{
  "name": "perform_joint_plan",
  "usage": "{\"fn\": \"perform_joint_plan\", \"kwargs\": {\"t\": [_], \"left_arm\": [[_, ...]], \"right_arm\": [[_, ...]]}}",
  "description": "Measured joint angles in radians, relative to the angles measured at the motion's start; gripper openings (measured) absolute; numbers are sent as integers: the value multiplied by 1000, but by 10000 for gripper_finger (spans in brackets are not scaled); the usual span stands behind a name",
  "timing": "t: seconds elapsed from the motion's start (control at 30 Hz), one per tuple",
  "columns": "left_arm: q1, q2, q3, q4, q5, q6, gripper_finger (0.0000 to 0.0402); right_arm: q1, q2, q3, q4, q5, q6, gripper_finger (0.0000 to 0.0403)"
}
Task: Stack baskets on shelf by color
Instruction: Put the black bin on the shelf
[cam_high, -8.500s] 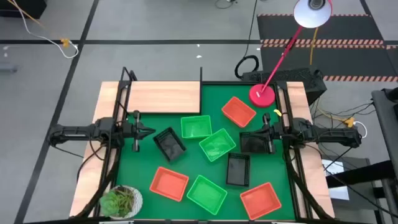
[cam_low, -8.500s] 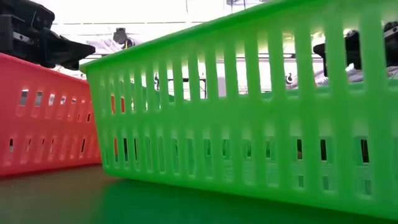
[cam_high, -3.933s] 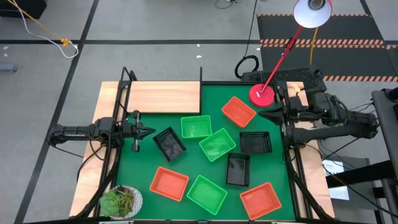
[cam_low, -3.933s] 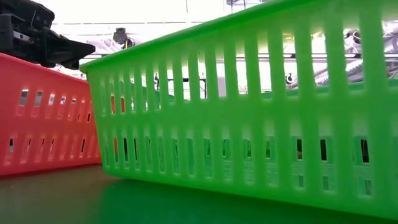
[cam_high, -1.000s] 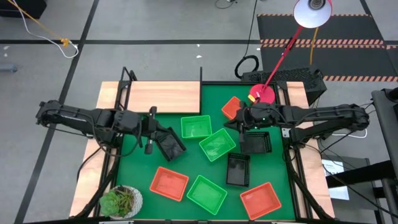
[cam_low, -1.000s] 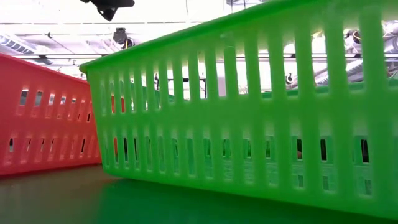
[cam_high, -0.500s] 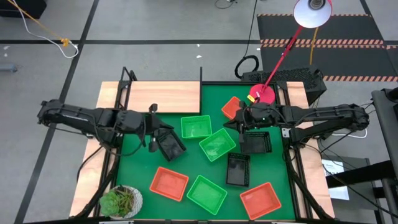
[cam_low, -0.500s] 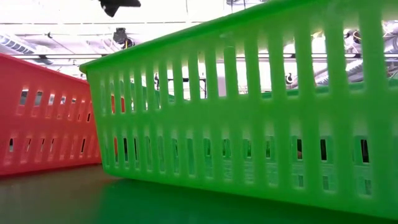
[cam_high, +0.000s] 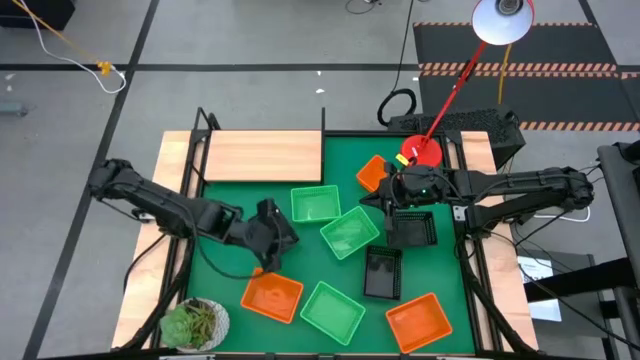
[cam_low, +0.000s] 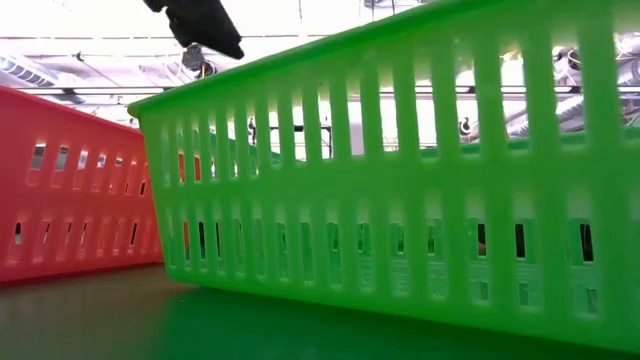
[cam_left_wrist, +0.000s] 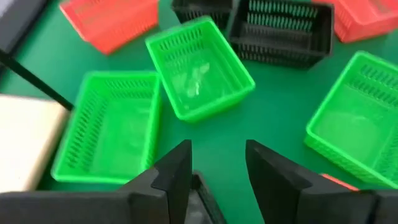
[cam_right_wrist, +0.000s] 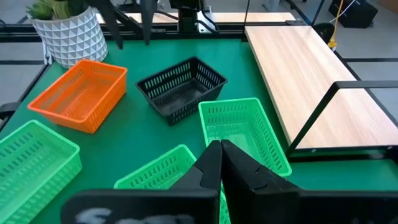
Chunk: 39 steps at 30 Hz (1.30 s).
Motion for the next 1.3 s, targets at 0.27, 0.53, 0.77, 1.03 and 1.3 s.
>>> {"fn": "perform_joint_plan", "kwargs": {"t": [0.27,0.53,0.77,1.03,1.3], "left_arm": [[-56,70,0,-58,-2,-155,154],[-58,164,1,-95,10,-260,154],[-68,267,1,-80,25,-446,154],[-93,369,1,-92,-59,-490,154],[-104,353,1,-90,-104,-473,154]], "right_arm": [[0,0,0,5,0,-7,0],[0,0,0,20,0,-7,0],[0,0,0,20,0,5,0],[-1,0,0,35,-1,-24,0],[-18,0,0,64,-2,-86,0]]}}
